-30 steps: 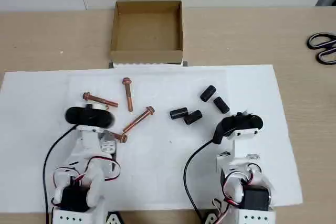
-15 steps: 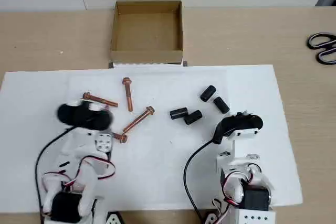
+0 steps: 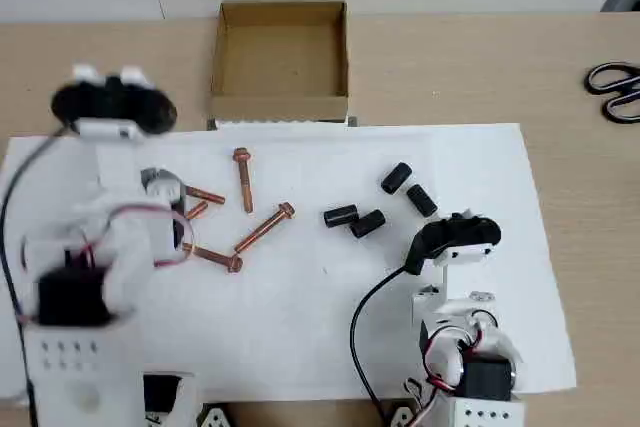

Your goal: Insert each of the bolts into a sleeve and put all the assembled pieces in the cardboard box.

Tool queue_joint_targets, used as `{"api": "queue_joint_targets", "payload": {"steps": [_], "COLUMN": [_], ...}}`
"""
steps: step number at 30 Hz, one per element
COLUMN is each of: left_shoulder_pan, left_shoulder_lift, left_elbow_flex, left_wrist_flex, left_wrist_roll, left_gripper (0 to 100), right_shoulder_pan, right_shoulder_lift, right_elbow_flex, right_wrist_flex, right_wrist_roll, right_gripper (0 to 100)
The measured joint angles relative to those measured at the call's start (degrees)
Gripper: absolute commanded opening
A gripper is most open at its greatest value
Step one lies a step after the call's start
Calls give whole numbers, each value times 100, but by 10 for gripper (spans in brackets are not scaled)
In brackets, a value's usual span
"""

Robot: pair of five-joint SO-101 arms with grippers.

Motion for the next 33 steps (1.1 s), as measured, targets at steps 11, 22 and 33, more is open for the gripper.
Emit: {"api": "queue_joint_targets", "payload": {"steps": [11, 22, 33], "left_shoulder_pan": [0, -18, -18], "left_shoulder_lift": [782, 835, 844], "left_elbow_flex": [-1222, -1222, -993], "left_wrist_flex": [818, 738, 721], "left_wrist_roll": [431, 431, 396], "left_gripper": [6, 6, 6], "right_shoulder_pan": [114, 633, 668], "right_shoulder_lift": [0, 202, 3719], "right_elbow_flex": [35, -1574, -5213], "right_wrist_flex": [-695, -1029, 290], "right_wrist_roll": [18, 563, 0], "right_gripper": [4, 79, 100]}}
